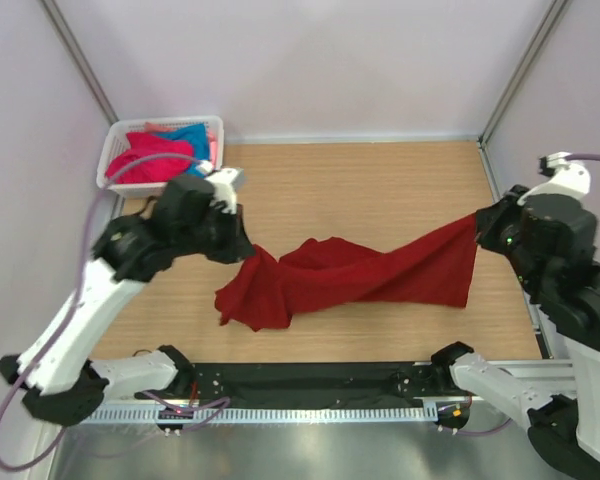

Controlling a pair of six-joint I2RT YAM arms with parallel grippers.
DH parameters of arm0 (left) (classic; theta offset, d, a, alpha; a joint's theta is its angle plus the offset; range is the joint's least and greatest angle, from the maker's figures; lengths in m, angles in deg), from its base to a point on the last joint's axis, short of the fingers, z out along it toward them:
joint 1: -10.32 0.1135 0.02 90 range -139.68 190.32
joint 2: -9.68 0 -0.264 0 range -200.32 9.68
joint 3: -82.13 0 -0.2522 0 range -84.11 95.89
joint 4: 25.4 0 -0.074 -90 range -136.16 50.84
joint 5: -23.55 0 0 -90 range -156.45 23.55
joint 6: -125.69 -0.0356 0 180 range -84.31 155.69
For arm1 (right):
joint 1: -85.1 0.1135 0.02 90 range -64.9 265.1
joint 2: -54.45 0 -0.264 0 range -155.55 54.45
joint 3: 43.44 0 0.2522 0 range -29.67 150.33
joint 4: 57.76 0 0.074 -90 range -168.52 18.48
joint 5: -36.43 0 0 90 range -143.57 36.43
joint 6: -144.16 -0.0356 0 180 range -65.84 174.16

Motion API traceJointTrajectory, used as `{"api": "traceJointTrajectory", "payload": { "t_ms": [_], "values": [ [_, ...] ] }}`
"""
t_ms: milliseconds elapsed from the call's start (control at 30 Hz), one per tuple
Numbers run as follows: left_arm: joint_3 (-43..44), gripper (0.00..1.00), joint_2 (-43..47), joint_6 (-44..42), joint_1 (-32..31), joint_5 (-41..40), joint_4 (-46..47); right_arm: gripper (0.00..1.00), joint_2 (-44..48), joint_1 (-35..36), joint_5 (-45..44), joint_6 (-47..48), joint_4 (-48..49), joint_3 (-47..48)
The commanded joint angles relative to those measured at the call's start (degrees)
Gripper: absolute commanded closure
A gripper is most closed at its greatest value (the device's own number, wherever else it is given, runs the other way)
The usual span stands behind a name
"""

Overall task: Fold and stack the t-shirts
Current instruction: Flatten the tshirt out

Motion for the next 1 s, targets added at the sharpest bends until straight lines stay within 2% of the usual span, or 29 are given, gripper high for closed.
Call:
{"api": "traceJointTrajectory", "payload": {
  "t_ms": [0, 100, 167, 267, 300, 367, 400, 433, 500, 600, 633, 767, 833, 967],
  "values": [
    [-6.26, 0.99, -7.5, -3.67, 0.3, 1.2, 8.89, 0.99, 0.61, -0.05, -2.42, 2.45, 5.87, -8.27],
    [-11.36, 0.97, -13.48, -5.87, 2.67, 2.42, 14.69, 0.99, -0.96, -0.05, -7.68, 4.66, 10.0, -16.36],
    [-12.86, 0.96, -20.95, -6.76, 6.34, 4.44, 18.56, 0.99, -3.67, 0.03, -11.2, 5.18, 12.2, -19.97],
    [-12.0, 0.88, -30.97, -8.69, 11.09, 7.52, 22.52, 0.99, -6.93, -0.05, -12.79, 5.62, 15.36, -22.87],
    [-8.77, 0.78, -33.61, -9.39, 11.98, 7.0, 22.7, 0.99, -9.21, -0.31, -13.06, 5.63, 16.15, -23.49],
    [-3.84, 0.68, -39.66, -11.15, 14.18, 5.16, 20.87, 0.99, -11.77, -1.1, -13.06, 5.19, 17.56, -24.46],
    [1.32, 0.5, -41.0, -11.5, 14.45, 3.32, 17.99, 0.99, -14.13, -2.33, -12.02, 4.84, 18.44, -24.72],
    [3.11, 0.51, -42.15, -12.73, 14.63, 0.17, 16.57, 0.99, -16.41, -3.21, -10.53, 4.75, 18.79, -24.9],
    [4.01, 0.52, -40.76, -13.26, 14.19, -1.17, 15.41, 0.99, -18.53, -4.27, -9.56, 4.49, 19.15, -24.73],
    [-3.26, 0.55, -32.52, -13.88, 10.86, -3.11, 17.86, 0.99, -20.74, -5.59, -7.45, 4.31, 20.99, -24.73],
    [-8.77, 0.56, -30.49, -13.97, 9.63, -3.37, 18.39, 0.99, -21.18, -5.76, -6.74, 4.13, 21.34, -24.73],
    [-19.77, 0.57, -22.75, -14.93, 1.74, -1.97, 18.93, 0.99, -22.5, -6.38, -4.63, 3.34, 21.78, -24.11],
    [-23.31, 0.58, -19.76, -15.46, -1.87, -1.88, 18.05, 0.99, -22.5, -6.47, -3.75, 3.08, 21.96, -24.2],
    [-28.67, 0.57, -16.5, -15.11, -4.18, -0.82, 18.66, 0.99, -21.45, -7.08, -2.61, 2.55, 22.66, -25.6]
  ]
}}
